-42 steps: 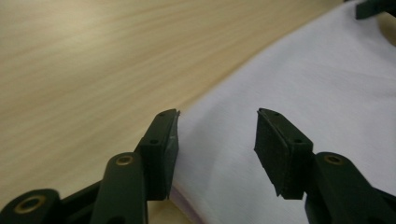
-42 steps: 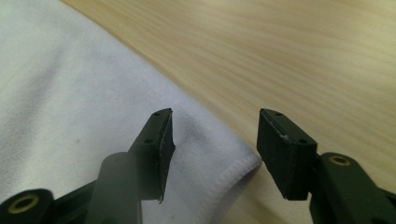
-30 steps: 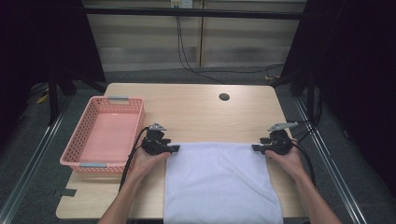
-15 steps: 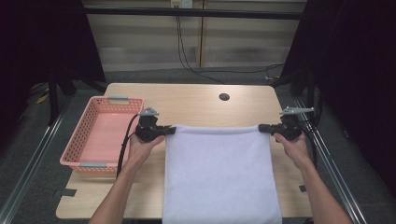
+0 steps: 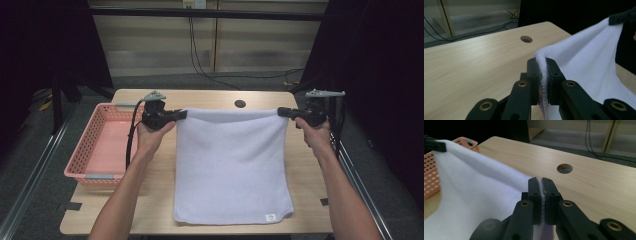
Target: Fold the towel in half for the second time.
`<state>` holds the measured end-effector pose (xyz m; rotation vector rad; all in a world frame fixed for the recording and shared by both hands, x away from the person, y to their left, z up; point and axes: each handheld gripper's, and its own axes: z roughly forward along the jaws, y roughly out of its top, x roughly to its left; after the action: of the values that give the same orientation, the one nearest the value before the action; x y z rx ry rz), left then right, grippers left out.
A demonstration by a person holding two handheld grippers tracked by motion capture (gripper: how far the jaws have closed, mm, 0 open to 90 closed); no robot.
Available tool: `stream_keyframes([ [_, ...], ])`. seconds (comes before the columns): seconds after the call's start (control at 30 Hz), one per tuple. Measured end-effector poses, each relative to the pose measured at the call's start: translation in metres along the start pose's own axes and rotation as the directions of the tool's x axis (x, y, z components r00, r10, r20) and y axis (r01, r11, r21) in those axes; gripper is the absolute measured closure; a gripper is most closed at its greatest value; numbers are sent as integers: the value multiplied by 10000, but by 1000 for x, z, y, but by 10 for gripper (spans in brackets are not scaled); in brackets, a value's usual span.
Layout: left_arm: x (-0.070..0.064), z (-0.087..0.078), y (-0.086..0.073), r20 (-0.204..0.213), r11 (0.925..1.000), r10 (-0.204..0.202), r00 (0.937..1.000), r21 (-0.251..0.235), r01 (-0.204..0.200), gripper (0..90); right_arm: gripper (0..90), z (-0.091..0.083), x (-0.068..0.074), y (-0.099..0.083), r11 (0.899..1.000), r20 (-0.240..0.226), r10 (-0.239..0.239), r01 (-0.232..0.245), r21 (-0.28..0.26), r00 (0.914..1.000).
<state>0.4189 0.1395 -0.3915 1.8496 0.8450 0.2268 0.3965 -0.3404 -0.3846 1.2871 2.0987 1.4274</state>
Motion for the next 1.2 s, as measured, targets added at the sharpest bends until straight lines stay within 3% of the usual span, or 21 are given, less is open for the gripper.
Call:
stream_keyframes([
  [0.1, -13, -17, -11, 361, 9999, -31, 9993, -167, 37, 833, 867, -10, 10, -12, 9998, -436, -194, 191, -58, 9989],
  [0.17, -28, -33, -18, 350, 9999, 12, 9994, -124, -8, 832, 867, -24, 17, -24, 9999, -837, -68, 55, -164, 9965],
  [0.2, -39, -45, -26, 643, 9993, 70, 9979, -383, -46, 831, 866, -28, 19, -28, 9998, -959, -68, 48, -211, 9954],
  [0.23, -47, -50, -31, 623, 9995, 186, 9979, -276, -169, 832, 866, -38, 24, -36, 9990, -1421, 36, -98, -428, 9899],
  [0.3, -57, -59, -39, 873, 9983, 559, 9946, -223, -542, 831, 866, -48, 31, -45, 9983, -1681, 14, -112, -574, 9858],
  [0.47, -71, -77, -76, 1185, 9996, 282, 9926, 61, -291, 826, 866, -72, 53, -75, 9994, -2077, -359, 344, -108, 9775],
  [0.5, -73, -79, -85, 1395, 9994, 299, 9898, 137, -322, 825, 865, -75, 56, -81, 9992, -2069, -402, 411, 0, 9775],
  [0.63, -87, -86, -113, 1695, 9966, 183, 9854, 761, -316, 821, 857, -89, 71, -118, 9968, -2156, -410, 546, 576, 9756],
  [0.73, -94, -91, -130, 1982, 9934, 88, 9801, 1107, -313, 810, 850, -97, 80, -145, 9933, -2248, -282, 526, 1034, 9740],
  [0.9, -95, -84, -159, 2293, 9704, -171, 9732, 2382, -391, 787, 801, -102, 87, -167, 9837, -2362, -389, 788, 1617, 9709],
  [0.97, -99, -88, -164, 2570, 9640, -104, 9664, 2593, -586, 764, 781, -104, 91, -172, 9776, -2356, -384, 853, 1924, 9711],
  [1.1, -100, -100, -167, 2711, 9634, -185, 9624, 2621, -554, 727, 744, -111, 95, -179, 9721, -2418, -394, 932, 2154, 9695],
  [1.13, -99, -103, -167, 2593, 9632, -151, 9657, 2629, -555, 702, 726, -114, 96, -180, 9733, -2408, -349, 878, 2122, 9699],
  [1.2, -97, -107, -167, 2663, 9703, -340, 9633, 2400, -321, 676, 689, -117, 97, -179, 9765, -2498, -278, 798, 2003, 9679],
])
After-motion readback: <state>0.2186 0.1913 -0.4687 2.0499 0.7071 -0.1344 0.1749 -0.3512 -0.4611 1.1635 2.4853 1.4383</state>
